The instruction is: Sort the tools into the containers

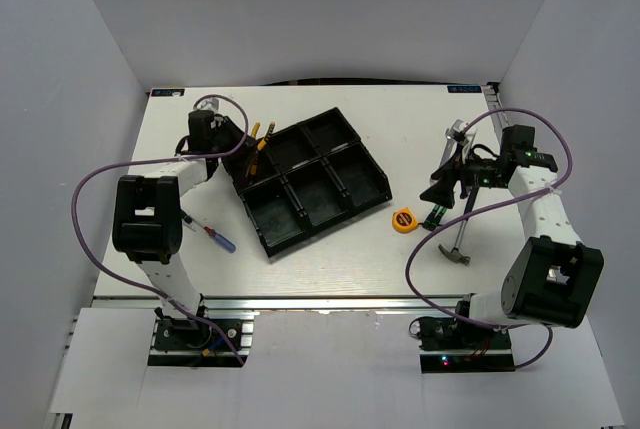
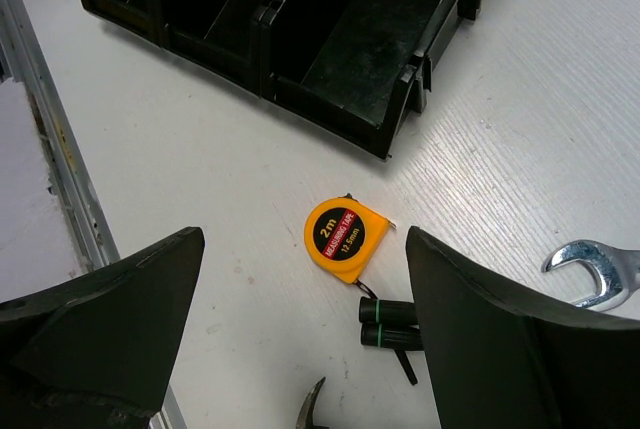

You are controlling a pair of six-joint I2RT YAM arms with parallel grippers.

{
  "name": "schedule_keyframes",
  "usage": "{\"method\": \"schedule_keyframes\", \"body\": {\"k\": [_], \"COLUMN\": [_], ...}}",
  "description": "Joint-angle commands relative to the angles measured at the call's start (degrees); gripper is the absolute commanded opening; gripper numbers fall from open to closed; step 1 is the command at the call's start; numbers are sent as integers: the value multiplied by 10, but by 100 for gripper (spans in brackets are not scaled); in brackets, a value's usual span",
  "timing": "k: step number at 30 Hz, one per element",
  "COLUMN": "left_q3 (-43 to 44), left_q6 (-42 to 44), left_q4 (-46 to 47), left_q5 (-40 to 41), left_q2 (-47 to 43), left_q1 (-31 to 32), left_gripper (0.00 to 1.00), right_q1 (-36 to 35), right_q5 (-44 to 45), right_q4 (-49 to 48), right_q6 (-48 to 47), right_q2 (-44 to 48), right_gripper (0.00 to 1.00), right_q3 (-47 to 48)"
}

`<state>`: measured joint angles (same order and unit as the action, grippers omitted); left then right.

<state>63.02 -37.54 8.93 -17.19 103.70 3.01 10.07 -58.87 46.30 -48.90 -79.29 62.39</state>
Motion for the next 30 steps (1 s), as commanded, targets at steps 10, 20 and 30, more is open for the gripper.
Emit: {"method": "schedule_keyframes", "body": {"k": [10,20,30], "left_q3": [6,17,-18], "left_q6": [30,38,56], "left_q4": [10,2,-80], "left_q5": [-4,-17,34], "left_q2": [-10,-64,-242], "left_q1": [-7,-8,-19], "left_gripper": [49,60,81], "right_q1": [2,3,-4], "right_q5": [-7,7,86], "right_q4": [17,29,21], "right_q6": [-14,-14,33], "right_q2": [16,14,-20], "right_gripper": [89,89,88], "right_q3": [5,24,44]}}
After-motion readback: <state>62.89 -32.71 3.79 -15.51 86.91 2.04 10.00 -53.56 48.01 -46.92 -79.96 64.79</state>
